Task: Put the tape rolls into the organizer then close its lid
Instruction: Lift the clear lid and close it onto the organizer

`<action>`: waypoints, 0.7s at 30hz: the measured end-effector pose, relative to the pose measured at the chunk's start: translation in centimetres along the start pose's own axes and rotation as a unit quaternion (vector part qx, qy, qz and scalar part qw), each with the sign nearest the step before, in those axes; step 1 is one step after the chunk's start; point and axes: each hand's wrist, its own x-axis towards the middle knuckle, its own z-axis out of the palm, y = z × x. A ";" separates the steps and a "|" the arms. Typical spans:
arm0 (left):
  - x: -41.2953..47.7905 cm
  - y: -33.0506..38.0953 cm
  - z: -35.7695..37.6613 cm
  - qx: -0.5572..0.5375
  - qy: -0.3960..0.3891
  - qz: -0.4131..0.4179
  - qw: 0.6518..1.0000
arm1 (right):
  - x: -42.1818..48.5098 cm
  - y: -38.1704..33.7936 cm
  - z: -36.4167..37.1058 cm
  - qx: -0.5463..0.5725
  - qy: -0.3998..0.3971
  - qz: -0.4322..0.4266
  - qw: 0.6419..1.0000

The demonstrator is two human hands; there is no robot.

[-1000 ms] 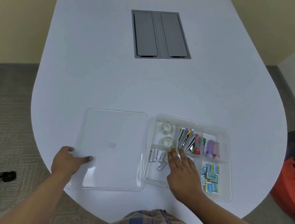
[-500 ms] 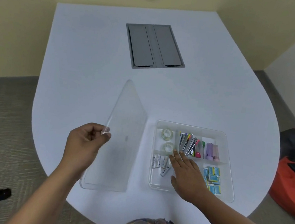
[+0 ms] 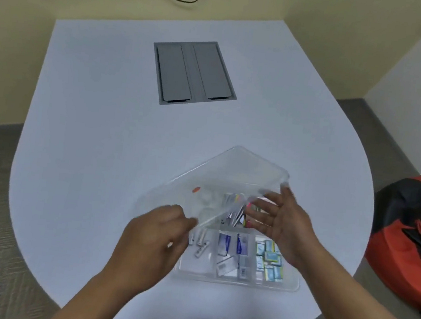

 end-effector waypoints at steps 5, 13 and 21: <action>0.3 2.6 4.2 0.097 -0.049 0.102 0.989 | -0.8 -3.0 -5.7 0.018 -0.053 0.018 0.998; -0.1 1.4 6.9 0.050 -0.073 -0.070 0.994 | -0.8 -0.5 -12.5 0.020 -0.036 0.022 0.999; -1.1 -2.9 8.9 -0.119 -0.006 -0.491 0.863 | -1.1 4.2 -15.7 -0.006 0.000 0.042 0.999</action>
